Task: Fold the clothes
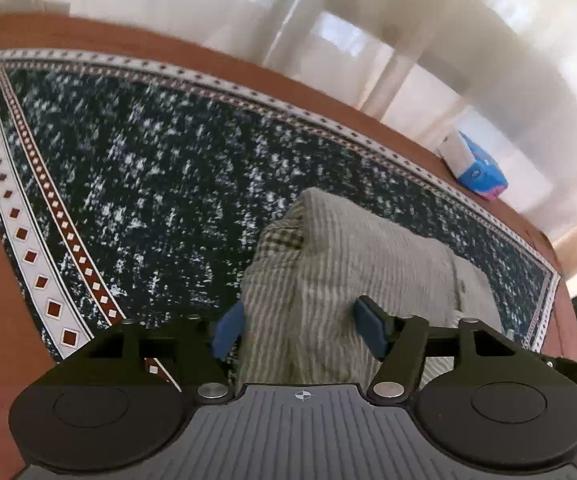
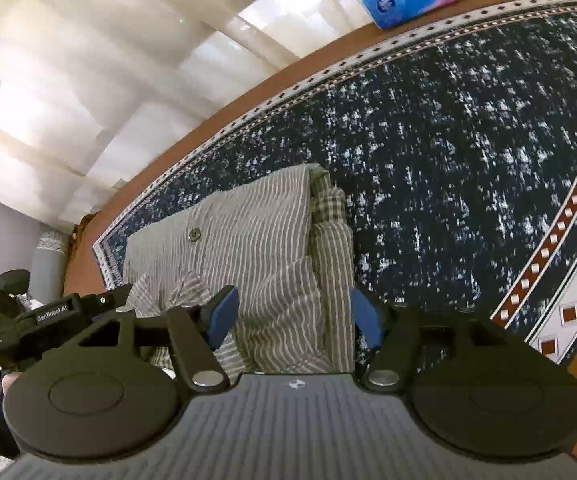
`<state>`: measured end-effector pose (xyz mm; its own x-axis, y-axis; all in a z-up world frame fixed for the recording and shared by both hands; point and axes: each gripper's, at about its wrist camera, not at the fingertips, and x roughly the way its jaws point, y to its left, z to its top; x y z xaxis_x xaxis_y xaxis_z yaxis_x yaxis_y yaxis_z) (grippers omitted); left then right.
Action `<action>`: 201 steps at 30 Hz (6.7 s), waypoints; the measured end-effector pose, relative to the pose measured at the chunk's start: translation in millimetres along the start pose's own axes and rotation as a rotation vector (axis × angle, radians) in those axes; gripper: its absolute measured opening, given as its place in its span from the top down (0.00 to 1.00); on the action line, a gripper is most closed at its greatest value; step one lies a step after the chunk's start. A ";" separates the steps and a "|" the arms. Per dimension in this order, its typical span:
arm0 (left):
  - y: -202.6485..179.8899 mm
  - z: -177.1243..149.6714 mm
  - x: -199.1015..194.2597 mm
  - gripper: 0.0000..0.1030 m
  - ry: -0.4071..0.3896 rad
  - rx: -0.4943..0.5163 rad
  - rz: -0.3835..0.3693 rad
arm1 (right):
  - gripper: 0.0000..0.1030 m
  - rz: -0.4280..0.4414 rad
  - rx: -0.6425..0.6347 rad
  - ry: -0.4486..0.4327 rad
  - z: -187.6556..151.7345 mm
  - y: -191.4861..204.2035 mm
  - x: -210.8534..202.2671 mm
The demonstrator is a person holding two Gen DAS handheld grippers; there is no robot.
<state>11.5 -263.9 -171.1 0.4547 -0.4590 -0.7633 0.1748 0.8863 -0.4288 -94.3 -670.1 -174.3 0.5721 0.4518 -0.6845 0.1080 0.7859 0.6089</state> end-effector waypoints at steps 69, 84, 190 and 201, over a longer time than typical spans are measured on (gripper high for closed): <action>-190.7 27.9 -10.2 0.81 -0.110 0.318 -0.417 | 0.82 0.050 0.014 -0.268 73.0 2.3 -158.6; -425.8 39.3 141.2 0.81 -0.152 0.309 -0.290 | 0.81 0.072 -0.064 -0.226 249.2 -197.1 -224.3; -516.9 7.7 296.4 0.27 -0.177 0.471 0.013 | 0.72 -0.150 -0.398 -0.205 293.9 -266.0 -76.2; -499.4 22.1 301.7 0.27 -0.119 0.369 0.005 | 0.65 -0.113 -0.203 -0.204 310.4 -289.7 -71.0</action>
<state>80.6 -843.6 -176.6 0.5503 -0.4638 -0.6944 0.4654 0.8608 -0.2061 86.2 -1060.9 -177.6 0.7193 0.2790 -0.6362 0.0273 0.9037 0.4272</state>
